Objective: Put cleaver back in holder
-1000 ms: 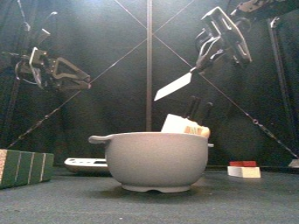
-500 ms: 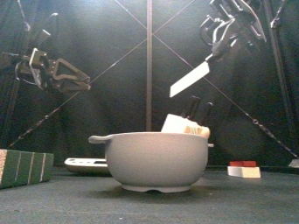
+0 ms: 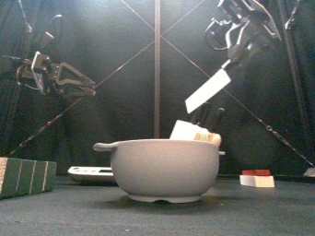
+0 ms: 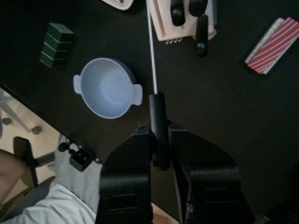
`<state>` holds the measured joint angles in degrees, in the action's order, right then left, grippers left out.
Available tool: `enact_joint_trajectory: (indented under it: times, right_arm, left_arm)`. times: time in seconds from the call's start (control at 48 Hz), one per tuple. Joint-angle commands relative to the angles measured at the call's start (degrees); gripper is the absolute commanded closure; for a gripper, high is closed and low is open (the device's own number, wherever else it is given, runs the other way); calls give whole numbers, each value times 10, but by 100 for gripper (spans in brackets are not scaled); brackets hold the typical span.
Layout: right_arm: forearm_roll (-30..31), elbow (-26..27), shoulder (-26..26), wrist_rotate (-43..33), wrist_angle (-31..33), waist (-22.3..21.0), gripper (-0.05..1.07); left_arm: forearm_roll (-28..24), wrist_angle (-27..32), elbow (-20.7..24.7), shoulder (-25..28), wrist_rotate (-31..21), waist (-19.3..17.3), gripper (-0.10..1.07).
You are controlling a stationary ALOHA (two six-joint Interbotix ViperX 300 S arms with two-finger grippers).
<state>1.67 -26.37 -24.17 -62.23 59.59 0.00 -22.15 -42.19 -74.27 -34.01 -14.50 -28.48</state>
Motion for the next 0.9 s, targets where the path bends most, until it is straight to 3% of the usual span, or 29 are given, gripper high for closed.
enact_joint_trajectory:
  times: [0.0, 0.875]
  right_arm:
    - [4, 13, 0, 0, -1, 4, 61]
    - [19, 47, 55, 8, 54, 11, 61]
  left_arm:
    - [2, 4, 7, 1, 1, -2, 13]
    - [1, 9, 6, 1, 1, -4, 13]
